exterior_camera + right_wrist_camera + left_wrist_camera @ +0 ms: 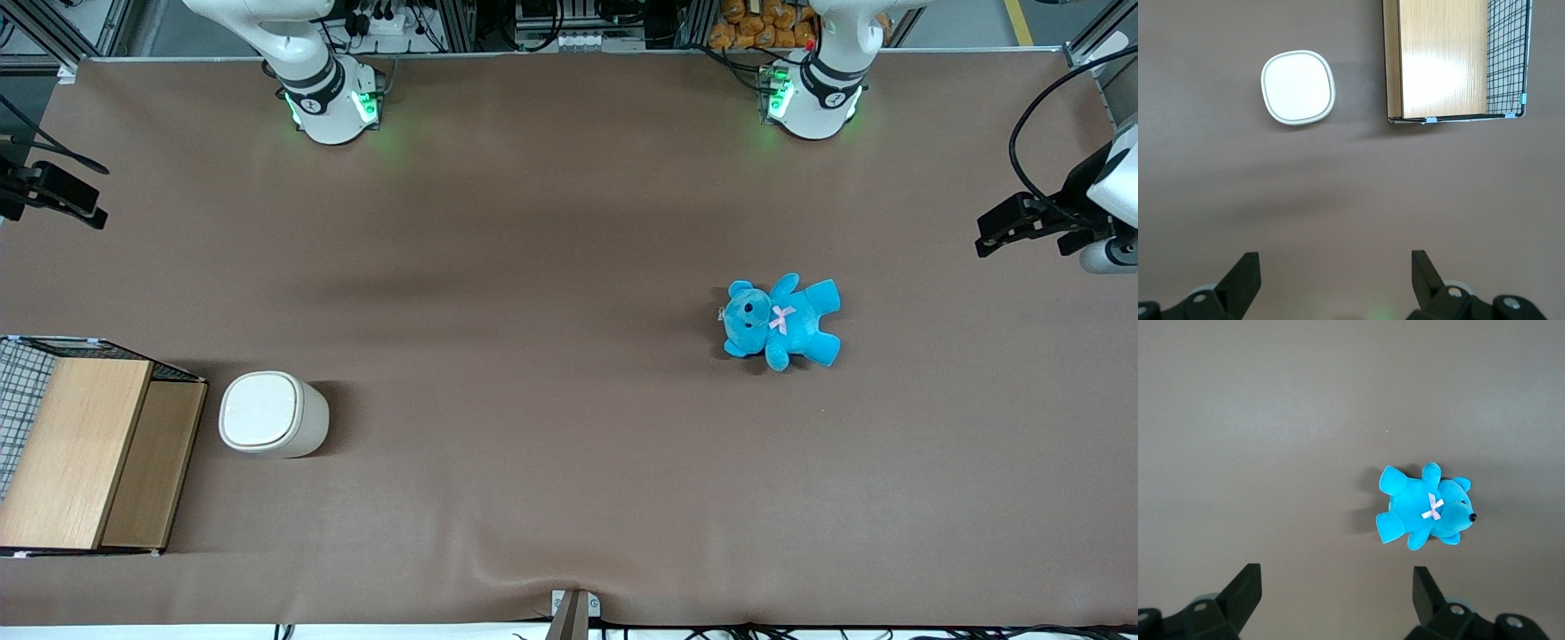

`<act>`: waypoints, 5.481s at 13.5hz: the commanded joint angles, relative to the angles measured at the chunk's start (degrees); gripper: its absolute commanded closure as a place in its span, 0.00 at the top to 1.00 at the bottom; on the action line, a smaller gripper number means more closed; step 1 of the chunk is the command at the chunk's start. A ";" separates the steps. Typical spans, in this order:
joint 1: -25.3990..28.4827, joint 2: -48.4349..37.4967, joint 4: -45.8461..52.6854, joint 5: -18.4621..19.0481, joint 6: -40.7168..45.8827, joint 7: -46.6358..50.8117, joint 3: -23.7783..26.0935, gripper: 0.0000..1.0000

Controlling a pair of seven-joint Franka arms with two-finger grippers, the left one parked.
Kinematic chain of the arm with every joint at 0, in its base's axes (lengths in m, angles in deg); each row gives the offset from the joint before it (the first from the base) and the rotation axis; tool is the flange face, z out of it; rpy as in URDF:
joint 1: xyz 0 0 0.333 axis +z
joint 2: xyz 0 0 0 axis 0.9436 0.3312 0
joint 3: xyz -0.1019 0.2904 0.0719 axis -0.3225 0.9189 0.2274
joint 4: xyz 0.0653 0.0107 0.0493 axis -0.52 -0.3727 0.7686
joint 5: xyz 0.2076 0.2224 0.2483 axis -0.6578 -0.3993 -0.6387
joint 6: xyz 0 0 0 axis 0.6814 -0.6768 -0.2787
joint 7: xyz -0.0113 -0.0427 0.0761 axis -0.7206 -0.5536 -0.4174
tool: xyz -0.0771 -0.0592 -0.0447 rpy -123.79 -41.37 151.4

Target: Open trash can with right arm

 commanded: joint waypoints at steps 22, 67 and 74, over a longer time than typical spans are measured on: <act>1.02 5.46 0.71 -1.40 0.39 -1.50 0.01 1.00; -0.73 36.58 3.08 -8.70 -31.16 -15.66 -0.25 0.00; -0.64 37.02 2.64 -8.44 -32.48 -15.75 -0.25 0.00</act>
